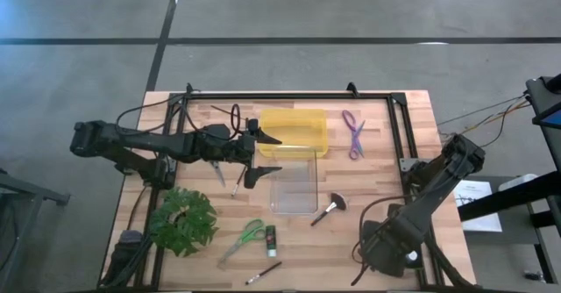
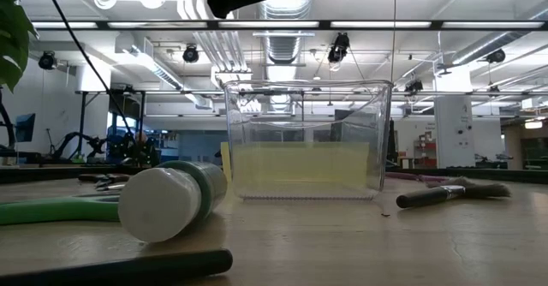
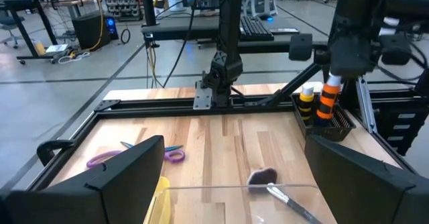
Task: Pick & Place Paint Supplies
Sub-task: Put the orange paint bottle into the black bin
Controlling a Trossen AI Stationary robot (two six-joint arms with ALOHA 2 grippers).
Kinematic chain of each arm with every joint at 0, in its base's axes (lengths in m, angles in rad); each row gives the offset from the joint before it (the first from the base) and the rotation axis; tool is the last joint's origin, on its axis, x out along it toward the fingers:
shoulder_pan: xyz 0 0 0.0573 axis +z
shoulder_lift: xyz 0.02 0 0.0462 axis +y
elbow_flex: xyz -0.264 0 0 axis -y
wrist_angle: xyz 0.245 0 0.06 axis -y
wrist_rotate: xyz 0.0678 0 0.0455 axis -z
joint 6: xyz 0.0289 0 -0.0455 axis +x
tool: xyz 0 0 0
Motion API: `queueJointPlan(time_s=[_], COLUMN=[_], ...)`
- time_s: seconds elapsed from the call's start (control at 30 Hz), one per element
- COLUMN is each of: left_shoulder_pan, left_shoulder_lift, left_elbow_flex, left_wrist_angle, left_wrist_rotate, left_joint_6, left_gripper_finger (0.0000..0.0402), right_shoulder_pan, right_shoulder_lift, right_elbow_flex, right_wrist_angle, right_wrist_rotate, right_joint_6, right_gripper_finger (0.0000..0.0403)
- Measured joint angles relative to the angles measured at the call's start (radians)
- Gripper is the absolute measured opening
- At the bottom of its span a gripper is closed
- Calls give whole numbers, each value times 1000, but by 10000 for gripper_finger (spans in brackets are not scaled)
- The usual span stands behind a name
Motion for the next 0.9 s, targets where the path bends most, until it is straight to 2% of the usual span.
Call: queueJointPlan(time_s=[0.27, 0.5, 0.9], left_shoulder_pan=[0, 0, 0], left_shoulder_lift=[0, 0, 1], left_elbow_flex=[0, 0, 0], left_wrist_angle=[2, 2, 2], left_wrist_rotate=[0, 0, -4], left_joint_6=[-2, -5, -7], left_gripper_finger=[367, 367, 367], right_shoulder_pan=[27, 25, 20], right_shoulder_lift=[-2, -9, -90], right_elbow_flex=[-107, -175, -321], right_wrist_angle=[71, 102, 228], right_wrist_rotate=[-26, -34, -37], right_joint_6=[-3, -81, -83], right_gripper_finger=[111, 111, 111])
